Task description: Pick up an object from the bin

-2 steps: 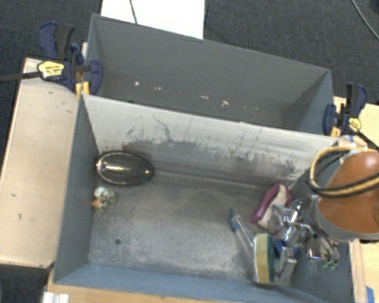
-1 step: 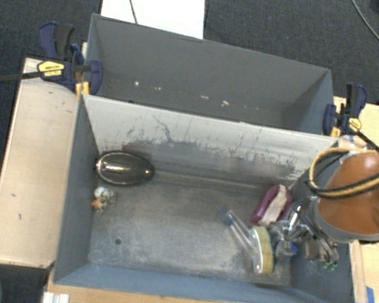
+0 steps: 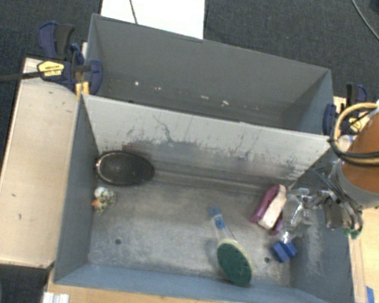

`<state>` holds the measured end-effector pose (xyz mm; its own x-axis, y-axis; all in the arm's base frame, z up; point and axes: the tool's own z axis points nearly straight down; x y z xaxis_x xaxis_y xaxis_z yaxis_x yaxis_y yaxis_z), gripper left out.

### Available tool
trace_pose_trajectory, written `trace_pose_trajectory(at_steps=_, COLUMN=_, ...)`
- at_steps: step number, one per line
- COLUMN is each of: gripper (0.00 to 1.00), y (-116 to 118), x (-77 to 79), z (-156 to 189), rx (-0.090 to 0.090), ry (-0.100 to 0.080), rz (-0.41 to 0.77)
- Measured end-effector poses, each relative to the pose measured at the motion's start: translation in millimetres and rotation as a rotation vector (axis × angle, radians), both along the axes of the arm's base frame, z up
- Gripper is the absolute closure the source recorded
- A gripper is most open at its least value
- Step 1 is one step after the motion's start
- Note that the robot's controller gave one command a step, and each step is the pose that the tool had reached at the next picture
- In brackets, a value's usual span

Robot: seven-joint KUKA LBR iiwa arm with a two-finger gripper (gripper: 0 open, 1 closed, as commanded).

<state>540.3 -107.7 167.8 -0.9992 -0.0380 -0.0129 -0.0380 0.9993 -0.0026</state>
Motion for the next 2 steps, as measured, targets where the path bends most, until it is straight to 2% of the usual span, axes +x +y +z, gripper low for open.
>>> trace_pose_trajectory(at_steps=1, gripper=0.00, y=0, x=-2.8, z=-5, rx=0.002, ry=0.010, rz=0.000)
trace_pose_trajectory(at_steps=2, gripper=0.00, y=-35, x=-6.9, z=-95, rx=0.002, ry=0.001, rz=0.583)
